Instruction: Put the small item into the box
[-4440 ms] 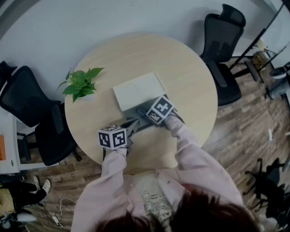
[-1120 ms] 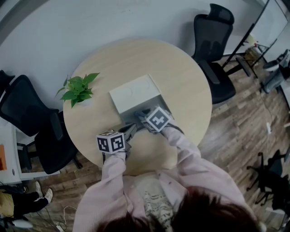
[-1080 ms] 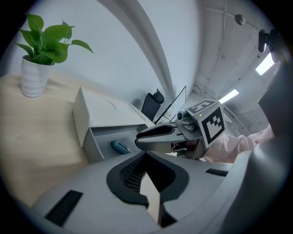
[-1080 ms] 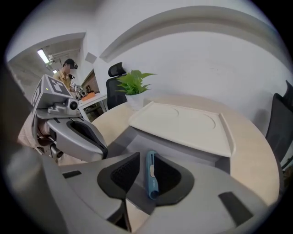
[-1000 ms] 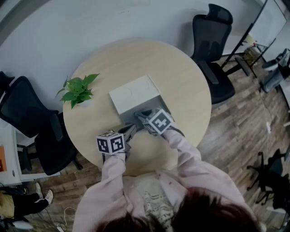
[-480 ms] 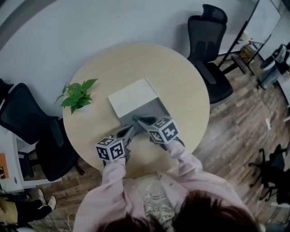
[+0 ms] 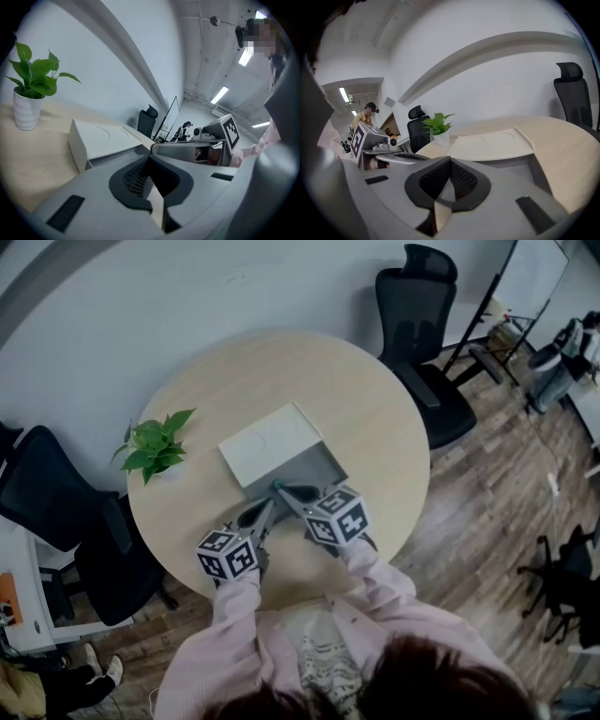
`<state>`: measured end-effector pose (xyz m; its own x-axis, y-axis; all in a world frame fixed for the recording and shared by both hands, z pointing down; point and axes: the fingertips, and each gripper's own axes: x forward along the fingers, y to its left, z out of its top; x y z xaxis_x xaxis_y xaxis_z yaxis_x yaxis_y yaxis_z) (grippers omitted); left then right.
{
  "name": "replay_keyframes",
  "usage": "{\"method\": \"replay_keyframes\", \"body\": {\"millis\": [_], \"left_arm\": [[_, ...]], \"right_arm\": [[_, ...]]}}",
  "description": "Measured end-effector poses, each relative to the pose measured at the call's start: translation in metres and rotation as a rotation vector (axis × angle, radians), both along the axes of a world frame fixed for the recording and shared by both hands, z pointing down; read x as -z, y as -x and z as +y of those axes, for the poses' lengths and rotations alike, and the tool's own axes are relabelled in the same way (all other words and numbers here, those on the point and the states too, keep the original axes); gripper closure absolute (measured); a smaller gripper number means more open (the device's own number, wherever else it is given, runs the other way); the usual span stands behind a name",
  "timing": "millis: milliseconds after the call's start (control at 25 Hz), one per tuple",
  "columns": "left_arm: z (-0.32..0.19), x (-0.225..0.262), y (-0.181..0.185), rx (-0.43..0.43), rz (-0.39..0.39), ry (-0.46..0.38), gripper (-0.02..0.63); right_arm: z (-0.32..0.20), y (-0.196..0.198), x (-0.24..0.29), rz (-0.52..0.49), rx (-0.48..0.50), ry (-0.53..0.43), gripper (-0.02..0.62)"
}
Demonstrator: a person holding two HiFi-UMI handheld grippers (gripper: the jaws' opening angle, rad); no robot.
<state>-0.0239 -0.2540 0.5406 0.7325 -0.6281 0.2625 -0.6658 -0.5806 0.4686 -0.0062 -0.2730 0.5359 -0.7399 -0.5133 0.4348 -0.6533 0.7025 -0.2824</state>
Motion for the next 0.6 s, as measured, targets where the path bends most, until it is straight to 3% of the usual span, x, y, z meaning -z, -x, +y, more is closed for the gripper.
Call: {"method": "replay_keyframes", "body": {"millis": [400, 600], "left_arm": [[0.0011, 0.0020, 0.0037, -0.005, -0.003, -0.049, 0.597], [0.0014, 0.0022, 0.0044, -0.003, -0.003, -0.053, 0.597]], "right_arm": [[0.0051, 0.0033, 0.0066, -0.043, 0.005, -0.034, 0.597], [0.0066, -0.0007, 0.0031, -0.019, 0.005, -0.045, 0.598]]}}
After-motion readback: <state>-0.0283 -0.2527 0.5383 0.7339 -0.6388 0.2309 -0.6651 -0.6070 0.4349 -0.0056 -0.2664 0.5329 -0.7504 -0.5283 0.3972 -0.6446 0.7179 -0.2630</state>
